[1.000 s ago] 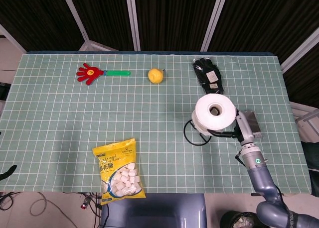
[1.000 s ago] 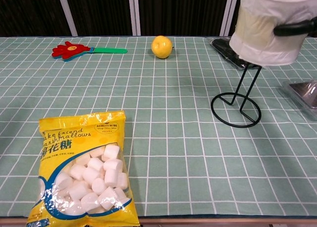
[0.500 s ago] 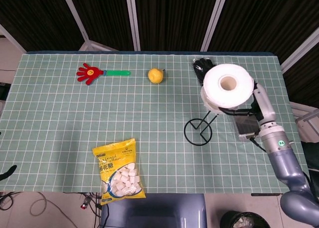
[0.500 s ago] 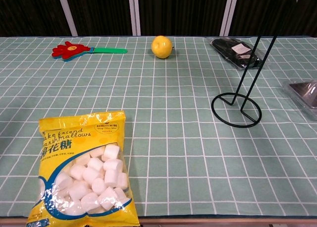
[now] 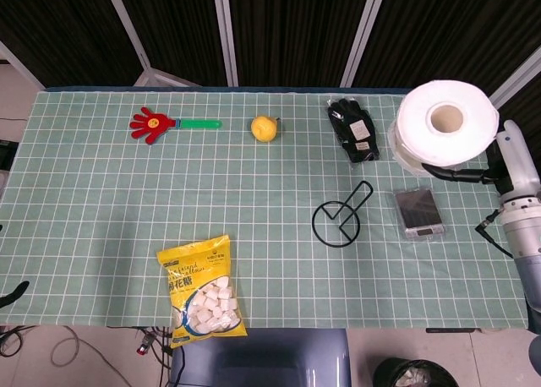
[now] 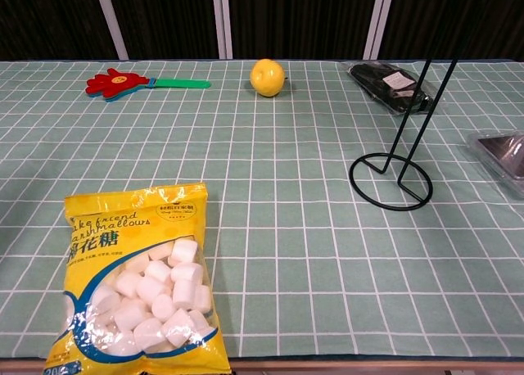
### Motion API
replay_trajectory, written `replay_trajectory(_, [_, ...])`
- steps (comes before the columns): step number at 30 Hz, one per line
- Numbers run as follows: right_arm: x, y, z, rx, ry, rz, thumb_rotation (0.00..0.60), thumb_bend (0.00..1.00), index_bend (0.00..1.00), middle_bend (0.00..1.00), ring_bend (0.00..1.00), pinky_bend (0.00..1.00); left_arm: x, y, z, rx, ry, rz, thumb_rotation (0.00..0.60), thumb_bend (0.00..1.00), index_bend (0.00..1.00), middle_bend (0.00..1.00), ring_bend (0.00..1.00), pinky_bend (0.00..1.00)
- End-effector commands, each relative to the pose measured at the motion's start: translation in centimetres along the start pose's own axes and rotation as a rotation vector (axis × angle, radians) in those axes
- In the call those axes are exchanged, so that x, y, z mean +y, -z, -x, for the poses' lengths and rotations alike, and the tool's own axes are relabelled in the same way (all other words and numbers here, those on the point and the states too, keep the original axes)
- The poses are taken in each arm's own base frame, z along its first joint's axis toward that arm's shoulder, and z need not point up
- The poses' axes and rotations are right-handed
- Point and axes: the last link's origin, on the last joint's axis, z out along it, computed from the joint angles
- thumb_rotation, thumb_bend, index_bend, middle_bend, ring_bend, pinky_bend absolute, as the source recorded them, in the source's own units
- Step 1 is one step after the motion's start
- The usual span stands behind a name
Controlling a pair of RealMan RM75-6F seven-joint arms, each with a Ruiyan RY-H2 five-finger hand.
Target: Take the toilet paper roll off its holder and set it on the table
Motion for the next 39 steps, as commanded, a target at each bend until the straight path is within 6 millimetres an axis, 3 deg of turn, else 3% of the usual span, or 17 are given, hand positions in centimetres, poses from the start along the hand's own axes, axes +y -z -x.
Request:
replay_trajectory(1, [2.2, 2.9, -1.0, -0.05, 0.048, 0.038, 0.6, 0.0, 0.28, 0.21, 0.19, 0.0, 0.0, 0.0, 0.0, 0.0, 0.0, 0.001, 0.6, 0.12, 0.14, 0.0, 0.0, 0.0])
replay_trajectory(8, [7.3, 7.0, 0.1, -0.142, 0.028, 0.101, 0.6, 0.0, 0.29, 0.21, 0.19, 0.0, 0.0, 0.0, 0.0, -0.001, 0.001, 0.003, 0.6, 0.12, 0.14, 0.0, 0.0, 0.0])
replay_trajectory(18, [16.6, 11.2, 2.8, -0.213, -0.109, 0.284, 0.6, 0.0, 0.29, 0.21, 0.19, 0.0, -0.1, 0.0, -0.1, 0.002, 0.004, 0.001, 0.6, 0.12, 0.14, 0.0, 0.0, 0.0])
replay_trajectory(21, [18.1, 12.4, 3.8, -0.233, -0.172, 0.317, 0.6, 0.0, 0.29, 0.21, 0.19, 0.0, -0.1, 0.0, -0.1, 0.004, 0.004, 0.001, 0.6, 0.12, 0.14, 0.0, 0.0, 0.0])
replay_trajectory(24, [19.0, 13.4, 4.7, -0.251, -0.207, 0.306, 0.6, 0.0, 0.29, 0.21, 0.19, 0.0, 0.0, 0.0, -0.1, 0.006, 0.002, 0.002, 0.6, 0.12, 0.14, 0.0, 0.0, 0.0])
replay_trajectory(27, [19.2, 14.2, 6.9, -0.271, -0.253, 0.248, 0.6, 0.0, 0.29, 0.21, 0.19, 0.0, 0.0, 0.0, -0.1, 0.004, 0.001, 0.004, 0.6, 0.12, 0.14, 0.0, 0.0, 0.0])
replay_trajectory(39, [19.4, 14.3, 15.9, -0.296, -0.26, 0.146, 0.6, 0.0, 0.3, 0.21, 0.19, 0.0, -0.1, 0.0, -0.1, 0.005, 0.004, 0.001, 0.6, 0.12, 0.14, 0.0, 0.0, 0.0])
